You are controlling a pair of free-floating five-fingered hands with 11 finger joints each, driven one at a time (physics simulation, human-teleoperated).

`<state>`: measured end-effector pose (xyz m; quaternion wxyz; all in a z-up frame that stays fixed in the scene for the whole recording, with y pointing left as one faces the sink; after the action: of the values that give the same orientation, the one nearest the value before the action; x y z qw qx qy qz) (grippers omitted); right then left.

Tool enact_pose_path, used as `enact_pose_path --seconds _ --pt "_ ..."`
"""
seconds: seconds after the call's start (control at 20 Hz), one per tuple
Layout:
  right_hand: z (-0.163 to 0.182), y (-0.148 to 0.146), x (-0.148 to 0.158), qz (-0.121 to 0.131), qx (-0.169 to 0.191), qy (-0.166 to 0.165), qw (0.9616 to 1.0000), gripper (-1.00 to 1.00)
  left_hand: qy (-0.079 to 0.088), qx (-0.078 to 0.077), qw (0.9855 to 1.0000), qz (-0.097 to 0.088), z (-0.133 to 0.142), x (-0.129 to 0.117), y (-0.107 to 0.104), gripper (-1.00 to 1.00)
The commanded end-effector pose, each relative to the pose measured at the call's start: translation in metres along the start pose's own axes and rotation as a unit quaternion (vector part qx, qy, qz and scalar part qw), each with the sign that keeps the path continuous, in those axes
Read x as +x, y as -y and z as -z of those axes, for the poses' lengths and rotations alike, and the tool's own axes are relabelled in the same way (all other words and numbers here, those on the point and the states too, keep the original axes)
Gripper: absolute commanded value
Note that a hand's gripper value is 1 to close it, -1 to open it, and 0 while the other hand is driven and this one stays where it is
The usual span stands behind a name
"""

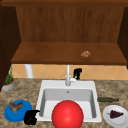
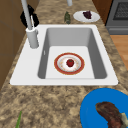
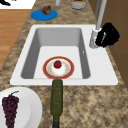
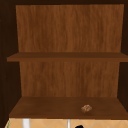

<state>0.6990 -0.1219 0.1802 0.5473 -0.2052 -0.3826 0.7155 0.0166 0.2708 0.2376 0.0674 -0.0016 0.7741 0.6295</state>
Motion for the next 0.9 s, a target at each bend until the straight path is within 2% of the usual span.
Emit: enact_pose_path --seconds 0.0,0.25,0.65,0.7,0.75,0.8,0.85 --pt "0.022 0.015 0.019 0.0 0.004 -0.006 1.0 1.0 0.0 0.0 1.0 0.0 0.0 0.0 0.0 0.0" --pt "0.021 0.016 0.015 0.007 0.011 -0.016 0.9998 1.0 0.0 0.0 1.0 0.0 0.0 0.0 0.0 0.0" --pt "0.019 0.013 0.025 -0.009 0.021 -0.018 0.9996 1.0 0.0 0.0 1.0 0.0 0.0 0.0 0.0 0.0" --pt "0.013 0.009 0.028 -0.006 0.021 -0.016 0.9996 -1.0 0.0 0.0 1.0 0.0 0.0 0.0 0.0 0.0" --pt "0.006 0.005 0.013 -0.022 0.013 -0.007 0.9997 -1.0 0.0 0.0 1.0 0.0 0.0 0.0 0.0 0.0" --pt "0.006 0.006 0.015 -0.031 0.013 -0.005 0.9994 -1.0 0.0 0.0 1.0 0.0 0.0 0.0 0.0 0.0" --pt "0.005 0.005 0.013 -0.03 0.013 -0.003 0.9994 -1.0 0.0 0.0 1.0 0.0 0.0 0.0 0.0 0.0"
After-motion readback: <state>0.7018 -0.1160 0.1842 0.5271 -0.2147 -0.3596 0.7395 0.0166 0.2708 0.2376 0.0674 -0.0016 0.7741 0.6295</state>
